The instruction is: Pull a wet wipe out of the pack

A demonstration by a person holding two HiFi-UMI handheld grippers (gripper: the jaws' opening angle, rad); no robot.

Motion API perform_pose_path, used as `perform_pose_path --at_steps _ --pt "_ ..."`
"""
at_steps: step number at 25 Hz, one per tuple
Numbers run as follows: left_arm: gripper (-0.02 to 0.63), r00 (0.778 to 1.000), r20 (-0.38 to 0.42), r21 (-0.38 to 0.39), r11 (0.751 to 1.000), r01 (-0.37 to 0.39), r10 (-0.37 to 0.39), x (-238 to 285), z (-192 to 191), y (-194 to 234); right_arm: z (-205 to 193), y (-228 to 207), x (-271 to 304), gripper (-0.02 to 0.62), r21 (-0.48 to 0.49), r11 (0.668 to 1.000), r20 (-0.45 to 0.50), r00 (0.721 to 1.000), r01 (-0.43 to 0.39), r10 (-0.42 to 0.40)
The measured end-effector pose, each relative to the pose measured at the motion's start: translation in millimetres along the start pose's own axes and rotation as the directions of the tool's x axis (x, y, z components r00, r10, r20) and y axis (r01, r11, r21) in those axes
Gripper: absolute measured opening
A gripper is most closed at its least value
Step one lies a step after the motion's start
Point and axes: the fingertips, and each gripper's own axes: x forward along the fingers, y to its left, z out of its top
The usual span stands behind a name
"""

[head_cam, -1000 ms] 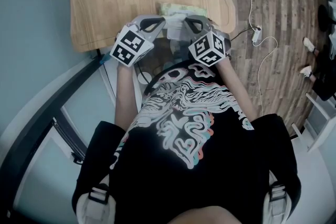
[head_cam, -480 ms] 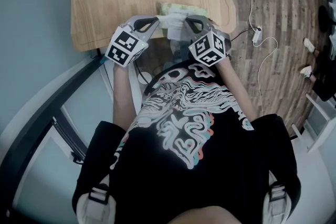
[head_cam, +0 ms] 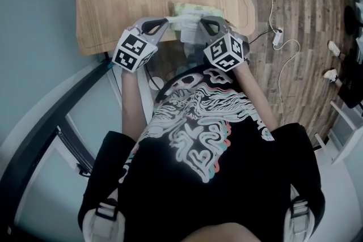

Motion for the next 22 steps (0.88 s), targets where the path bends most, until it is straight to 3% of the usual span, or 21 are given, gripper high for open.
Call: perform_pose_path --at_steps 22 --pt "-0.008 0.998 -0.031 -0.067 0.996 -0.061 0.059 -4 -18 25 1 -1 -2 0.002 0.026 1.000 0.024 1.000 -0.010 0.009"
